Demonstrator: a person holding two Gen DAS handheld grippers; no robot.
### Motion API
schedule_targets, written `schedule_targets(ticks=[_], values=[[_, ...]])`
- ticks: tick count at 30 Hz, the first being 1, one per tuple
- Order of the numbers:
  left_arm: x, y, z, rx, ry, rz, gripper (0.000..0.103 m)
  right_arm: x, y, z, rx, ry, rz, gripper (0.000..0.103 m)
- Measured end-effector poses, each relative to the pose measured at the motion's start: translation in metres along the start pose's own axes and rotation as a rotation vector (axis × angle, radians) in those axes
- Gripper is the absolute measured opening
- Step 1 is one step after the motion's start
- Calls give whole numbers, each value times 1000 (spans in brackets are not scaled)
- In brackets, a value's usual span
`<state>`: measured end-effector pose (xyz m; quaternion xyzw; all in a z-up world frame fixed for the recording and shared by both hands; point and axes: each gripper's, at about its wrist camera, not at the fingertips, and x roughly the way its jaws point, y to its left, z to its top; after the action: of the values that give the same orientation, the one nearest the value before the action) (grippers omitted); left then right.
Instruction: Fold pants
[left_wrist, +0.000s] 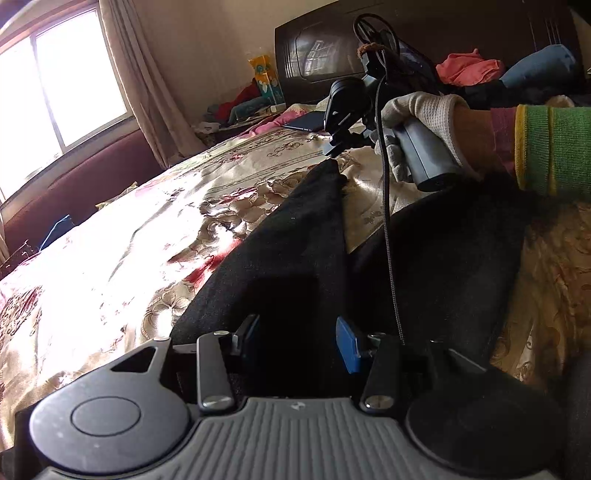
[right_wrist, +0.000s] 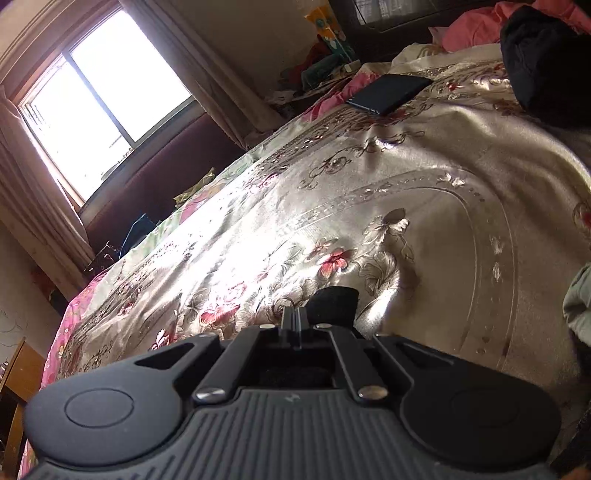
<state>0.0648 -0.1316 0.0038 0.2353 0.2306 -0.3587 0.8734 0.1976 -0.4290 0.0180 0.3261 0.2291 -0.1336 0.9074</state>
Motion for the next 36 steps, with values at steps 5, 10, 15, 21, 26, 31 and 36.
schedule_targets(ticks=[5,10,15,21,26,31,36], values=[[9,-2,6,-9,-12,-12,59,12,-28,3,76,66,-47,23],[19,-4,6,-22,3,-19,59,28,-35,-1,123,74,-34,30],[20,-5,3,-22,17,-21,59,32,-20,3,44,44,-56,31],[20,-6,3,-15,21,-21,60,33,-7,2,-19,38,-64,8],[17,-4,5,-21,10,-16,60,18,-1,10,-34,7,-39,3],[-1,2,23,-41,-55,-4,64,-36,11,32,26,-36,114,2],[-36,0,40,-61,-158,-45,75,-130,7,54,39,-117,214,2]])
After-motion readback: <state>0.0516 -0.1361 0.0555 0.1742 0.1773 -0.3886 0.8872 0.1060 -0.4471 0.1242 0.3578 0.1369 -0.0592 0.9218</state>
